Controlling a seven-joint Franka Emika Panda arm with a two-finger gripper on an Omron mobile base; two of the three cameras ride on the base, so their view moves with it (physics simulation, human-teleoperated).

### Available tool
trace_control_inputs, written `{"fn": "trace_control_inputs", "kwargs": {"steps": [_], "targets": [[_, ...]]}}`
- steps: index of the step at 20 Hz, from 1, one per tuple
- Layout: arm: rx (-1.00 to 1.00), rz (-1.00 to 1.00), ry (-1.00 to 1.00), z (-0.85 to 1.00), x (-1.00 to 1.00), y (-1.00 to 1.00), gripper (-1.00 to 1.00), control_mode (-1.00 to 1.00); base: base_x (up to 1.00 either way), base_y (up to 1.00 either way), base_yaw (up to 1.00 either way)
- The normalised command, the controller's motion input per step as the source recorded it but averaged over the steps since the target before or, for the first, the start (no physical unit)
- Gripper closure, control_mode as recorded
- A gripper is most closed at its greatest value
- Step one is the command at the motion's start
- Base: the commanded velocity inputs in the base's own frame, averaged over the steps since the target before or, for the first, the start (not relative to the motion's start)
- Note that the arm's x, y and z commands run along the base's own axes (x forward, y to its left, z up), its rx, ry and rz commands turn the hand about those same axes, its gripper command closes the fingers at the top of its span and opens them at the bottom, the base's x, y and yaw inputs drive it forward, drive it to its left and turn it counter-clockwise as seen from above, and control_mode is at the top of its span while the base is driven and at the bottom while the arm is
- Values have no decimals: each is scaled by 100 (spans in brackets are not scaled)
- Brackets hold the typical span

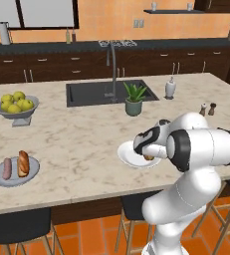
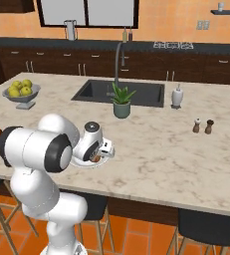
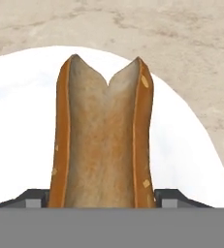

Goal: Place one bun and one sausage from the bowl on each plate.

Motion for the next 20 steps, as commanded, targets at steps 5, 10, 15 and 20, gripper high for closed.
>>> {"fn": "trace_control_inputs", "kwargs": {"steps": [5, 10, 15, 20], "targets": [[0, 0, 0, 9, 0, 0, -100, -100, 0, 0, 0], [0, 0, 0, 34, -16, 0, -100, -100, 0, 0, 0], [0, 0, 2, 67, -66, 0, -100, -100, 0, 0, 0], [0, 0, 8, 70, -96, 2, -100, -100, 0, 0, 0]]}}
